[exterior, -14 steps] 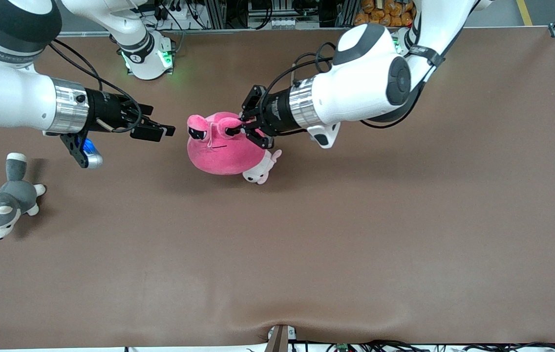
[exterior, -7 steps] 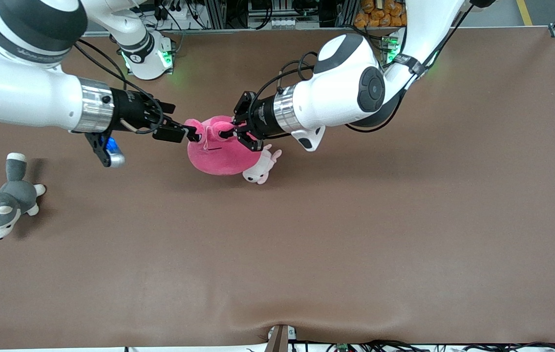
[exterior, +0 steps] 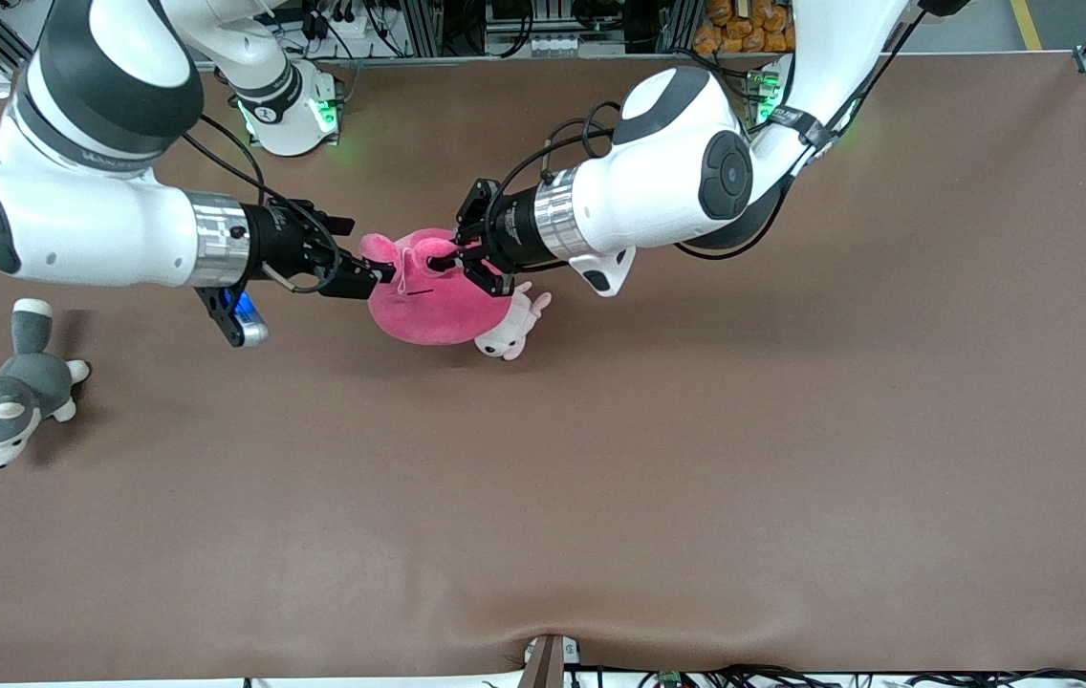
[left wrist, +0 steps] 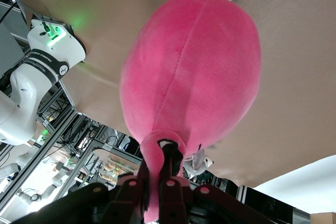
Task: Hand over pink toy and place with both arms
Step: 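Grasp the pink toy with the right gripper beside the left gripper, then open the left gripper and withdraw it while the right gripper holds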
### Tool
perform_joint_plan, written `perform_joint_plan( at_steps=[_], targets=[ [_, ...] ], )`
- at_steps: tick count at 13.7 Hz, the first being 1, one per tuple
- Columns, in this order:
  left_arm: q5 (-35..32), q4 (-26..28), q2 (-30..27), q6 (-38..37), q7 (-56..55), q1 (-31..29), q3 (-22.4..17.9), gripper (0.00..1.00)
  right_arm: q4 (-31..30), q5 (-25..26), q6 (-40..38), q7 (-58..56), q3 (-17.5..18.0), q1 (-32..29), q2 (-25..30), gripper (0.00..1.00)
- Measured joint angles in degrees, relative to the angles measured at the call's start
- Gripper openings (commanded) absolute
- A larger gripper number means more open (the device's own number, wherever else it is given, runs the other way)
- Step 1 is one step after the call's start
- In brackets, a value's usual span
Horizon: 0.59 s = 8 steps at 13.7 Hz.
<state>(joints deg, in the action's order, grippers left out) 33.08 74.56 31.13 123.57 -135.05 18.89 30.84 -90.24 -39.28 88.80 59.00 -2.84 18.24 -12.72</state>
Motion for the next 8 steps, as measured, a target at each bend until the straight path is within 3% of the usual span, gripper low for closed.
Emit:
perform_joint_plan(
  at_steps=[8],
  targets=[
    [0.0,-0.6,0.0,0.0,0.0,-0.2,-0.4,0.0,-0.9,0.0,-0.2,0.0,-0.1,0.0,-0.8,1.0]
  ],
)
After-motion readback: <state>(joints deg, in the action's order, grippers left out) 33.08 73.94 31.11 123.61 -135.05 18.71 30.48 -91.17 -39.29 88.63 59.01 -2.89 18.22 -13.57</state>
